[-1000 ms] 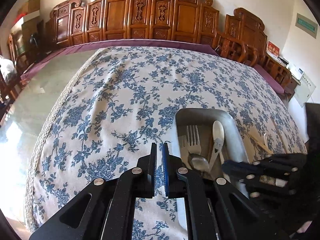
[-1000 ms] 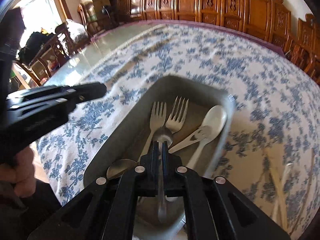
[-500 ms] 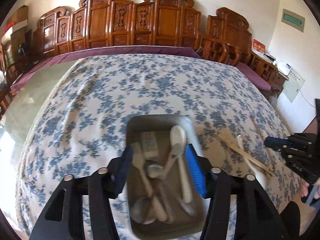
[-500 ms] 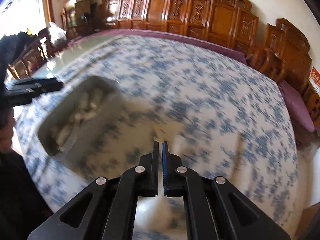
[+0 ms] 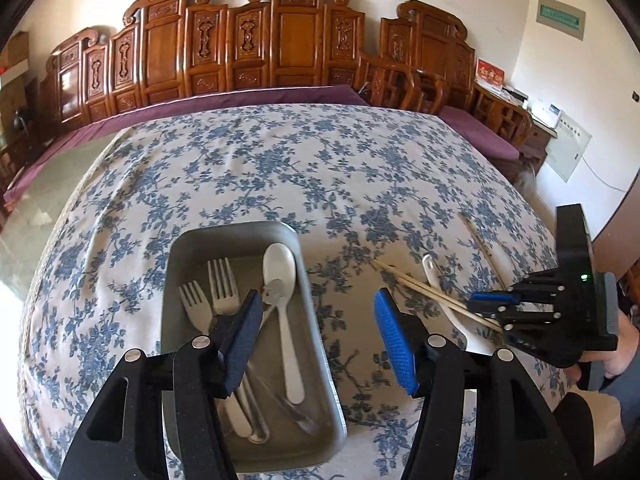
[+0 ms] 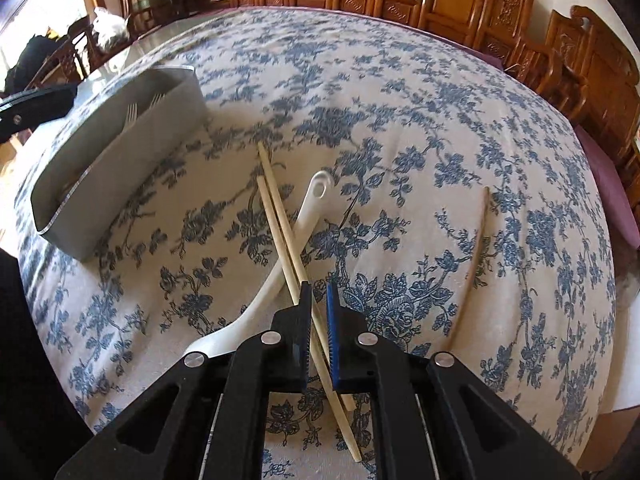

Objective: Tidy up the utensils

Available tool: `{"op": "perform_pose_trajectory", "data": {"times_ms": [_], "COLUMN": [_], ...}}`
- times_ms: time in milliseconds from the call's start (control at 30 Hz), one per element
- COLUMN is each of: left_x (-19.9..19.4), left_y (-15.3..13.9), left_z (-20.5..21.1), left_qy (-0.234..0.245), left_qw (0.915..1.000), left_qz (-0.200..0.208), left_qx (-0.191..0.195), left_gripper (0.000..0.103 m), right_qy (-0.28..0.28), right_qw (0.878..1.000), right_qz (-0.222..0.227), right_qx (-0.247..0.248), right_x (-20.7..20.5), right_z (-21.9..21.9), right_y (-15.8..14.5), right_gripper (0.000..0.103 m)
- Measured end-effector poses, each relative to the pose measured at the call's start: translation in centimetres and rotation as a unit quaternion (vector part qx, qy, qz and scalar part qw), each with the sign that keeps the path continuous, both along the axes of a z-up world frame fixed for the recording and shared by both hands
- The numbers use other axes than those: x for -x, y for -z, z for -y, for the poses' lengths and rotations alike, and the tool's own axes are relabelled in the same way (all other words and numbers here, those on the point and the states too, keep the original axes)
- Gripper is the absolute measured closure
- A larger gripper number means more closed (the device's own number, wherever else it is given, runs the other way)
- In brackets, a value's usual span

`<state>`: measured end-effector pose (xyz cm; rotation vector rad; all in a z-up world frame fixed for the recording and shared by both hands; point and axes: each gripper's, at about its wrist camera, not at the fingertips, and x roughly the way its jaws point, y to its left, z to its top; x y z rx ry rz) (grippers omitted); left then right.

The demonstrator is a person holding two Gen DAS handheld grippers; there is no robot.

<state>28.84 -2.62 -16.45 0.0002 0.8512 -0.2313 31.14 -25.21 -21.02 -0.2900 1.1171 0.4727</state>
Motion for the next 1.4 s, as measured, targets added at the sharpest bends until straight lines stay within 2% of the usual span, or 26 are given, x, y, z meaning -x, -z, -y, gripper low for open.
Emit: {"op": "perform_pose_trajectory", "data": {"times_ms": [233,367,533,733,967,1100,1400], "left_x": [0.2,0.4,0.6,1.4,2.1,1.9,-0.2], "left_y": [0.0,0.2,0.7,0.5,0.2,1.2,4.1], "left_z": [1.4,1.9,2.5,4.1,6.7,8.2,12.5], "left_qy": [0.011,0.013,0.015,0.022,0.035,0.039,0.049], "left_qw": [0.9999,0.9999,0.9997,0.9996,0.9992,0.9987,0.9952], "left_qz": [-0.001,-0.003,-0.01,-0.01,-0.009,-0.03,-0.085], "left_qx": [-0.008,-0.011,-0.016,-0.014,-0.019,-0.012,0.006], "left_gripper": [0.048,0.048,0.048,0.048,0.048,0.048,0.048], "right_qy": [-0.019,-0.021,0.008,0.047,0.092,0.107,0.126], "right_qw": [1.0,1.0,1.0,0.997,0.993,0.991,0.989], "right_qz": [-0.015,-0.01,0.013,0.044,0.054,0.058,0.054], "right_qx": [0.019,0.019,-0.022,-0.038,-0.047,-0.049,-0.05], "right_x": [-0.4,-0.2,0.8,3.9,7.8,9.0,8.6], "right_z": [-0.7,-0.3,1.9,4.8,7.9,9.1,10.9], "right_y": [0.7,0.7,-1.4,-4.6,-5.8,-5.4,-4.5], "right_gripper": [0.092,0.096,0.097,0.097,0.097,0.097,0.097]}}
